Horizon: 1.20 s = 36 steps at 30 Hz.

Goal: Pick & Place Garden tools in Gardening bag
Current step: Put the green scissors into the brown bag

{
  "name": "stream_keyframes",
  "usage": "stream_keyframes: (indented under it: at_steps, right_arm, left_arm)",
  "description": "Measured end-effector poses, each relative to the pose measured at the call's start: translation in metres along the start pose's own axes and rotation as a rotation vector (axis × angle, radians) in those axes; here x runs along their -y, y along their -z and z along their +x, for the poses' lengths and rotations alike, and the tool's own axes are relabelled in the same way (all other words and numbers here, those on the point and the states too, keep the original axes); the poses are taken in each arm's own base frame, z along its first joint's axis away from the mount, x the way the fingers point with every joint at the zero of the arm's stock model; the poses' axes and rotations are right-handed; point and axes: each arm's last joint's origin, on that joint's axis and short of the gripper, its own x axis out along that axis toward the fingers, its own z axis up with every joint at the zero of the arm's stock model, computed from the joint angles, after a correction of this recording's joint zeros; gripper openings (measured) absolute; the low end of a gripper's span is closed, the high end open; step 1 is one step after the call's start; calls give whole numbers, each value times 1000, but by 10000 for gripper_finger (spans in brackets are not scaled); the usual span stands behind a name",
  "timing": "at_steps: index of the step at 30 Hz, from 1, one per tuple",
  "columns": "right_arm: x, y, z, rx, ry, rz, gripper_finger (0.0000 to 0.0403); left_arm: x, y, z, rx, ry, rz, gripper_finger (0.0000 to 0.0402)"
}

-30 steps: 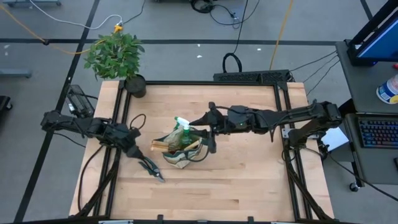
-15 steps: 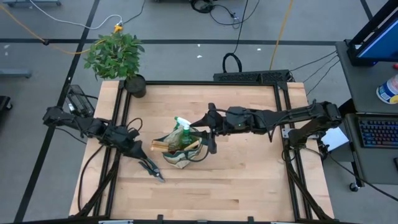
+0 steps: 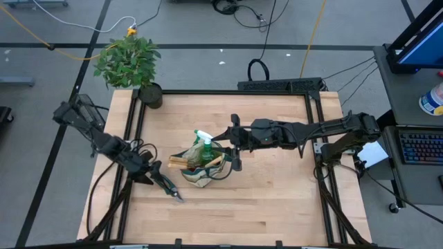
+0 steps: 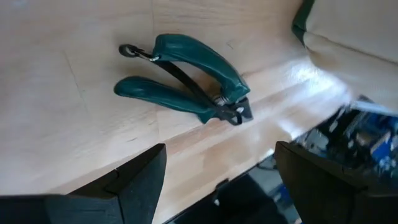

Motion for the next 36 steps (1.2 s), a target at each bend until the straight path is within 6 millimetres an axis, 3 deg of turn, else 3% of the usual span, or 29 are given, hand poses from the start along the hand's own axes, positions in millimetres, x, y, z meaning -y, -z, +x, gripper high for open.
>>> stream_keyframes:
  at_steps: [10,21,36]
  right_arm:
    - [0,0,0,0,0,-87,130]
    - [0,0,0,-2,0,-119,130]
    - [0,1,0,-8,0,-116,130]
  left_arm:
    - [9,26,18,122,-124,-122,308]
    - [-3,26,41,364,-140,-265,308]
    - [2,35,44,331,-94,-293,308]
